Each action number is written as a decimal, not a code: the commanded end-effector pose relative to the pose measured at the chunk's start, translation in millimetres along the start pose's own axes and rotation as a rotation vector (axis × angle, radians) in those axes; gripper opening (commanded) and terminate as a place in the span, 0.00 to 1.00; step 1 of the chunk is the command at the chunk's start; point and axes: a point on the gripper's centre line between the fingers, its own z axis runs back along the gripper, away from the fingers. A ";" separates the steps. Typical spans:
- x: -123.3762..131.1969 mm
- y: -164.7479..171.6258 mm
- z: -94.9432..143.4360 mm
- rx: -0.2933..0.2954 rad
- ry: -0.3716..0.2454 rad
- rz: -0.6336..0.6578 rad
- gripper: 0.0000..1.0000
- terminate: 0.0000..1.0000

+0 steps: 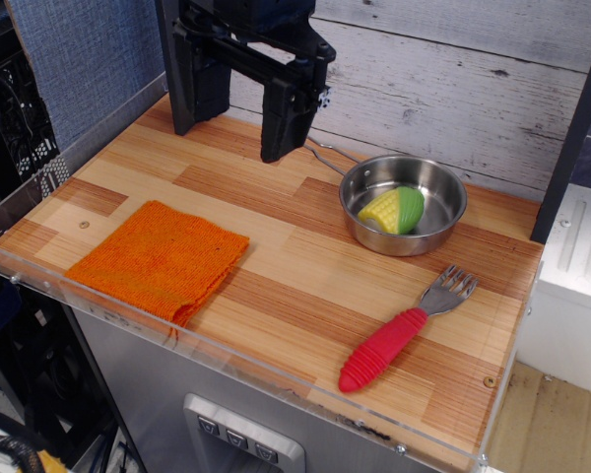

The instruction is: Place the corn behind the cloth.

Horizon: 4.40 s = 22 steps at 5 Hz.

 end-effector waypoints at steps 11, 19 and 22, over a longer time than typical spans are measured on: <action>128.6 -33.9 -99.7 -0.029 -0.191 -0.100 1.00 0.00; 102.6 -9.1 -2.8 0.007 -0.137 0.006 0.00 0.00; 79.8 105.2 -67.5 0.045 -0.126 0.093 0.00 0.00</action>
